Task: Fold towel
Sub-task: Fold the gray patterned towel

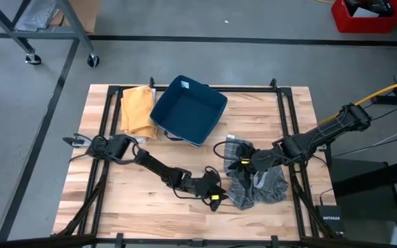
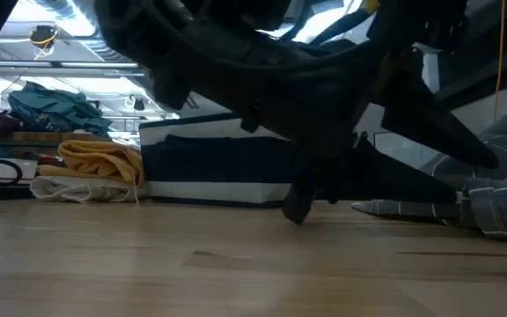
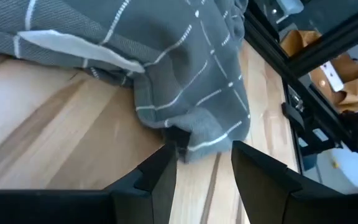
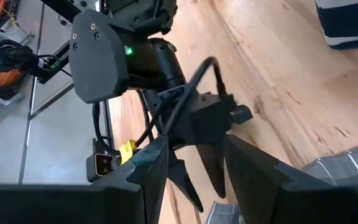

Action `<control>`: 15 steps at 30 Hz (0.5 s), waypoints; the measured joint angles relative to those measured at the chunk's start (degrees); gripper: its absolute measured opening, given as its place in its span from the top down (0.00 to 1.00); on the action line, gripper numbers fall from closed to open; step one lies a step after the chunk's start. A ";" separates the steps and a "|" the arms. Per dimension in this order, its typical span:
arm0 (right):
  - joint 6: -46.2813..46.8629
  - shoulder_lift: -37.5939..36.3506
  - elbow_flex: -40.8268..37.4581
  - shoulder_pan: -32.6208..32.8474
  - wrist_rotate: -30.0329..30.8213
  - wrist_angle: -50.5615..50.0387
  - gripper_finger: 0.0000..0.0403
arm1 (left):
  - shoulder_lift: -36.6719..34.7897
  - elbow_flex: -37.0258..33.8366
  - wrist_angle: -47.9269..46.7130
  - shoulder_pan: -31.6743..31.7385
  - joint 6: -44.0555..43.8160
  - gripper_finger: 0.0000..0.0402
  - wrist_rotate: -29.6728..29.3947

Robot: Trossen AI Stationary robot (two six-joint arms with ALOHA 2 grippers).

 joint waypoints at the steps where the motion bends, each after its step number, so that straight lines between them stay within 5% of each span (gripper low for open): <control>1: 0.00 0.00 0.00 0.00 -0.08 -0.06 0.60 | 0.56 0.61 -0.16 0.36 -0.44 0.64 0.50; 15: -0.20 -0.03 0.02 0.00 -1.52 -0.03 0.60 | 3.30 7.37 -6.25 0.92 1.73 0.64 8.56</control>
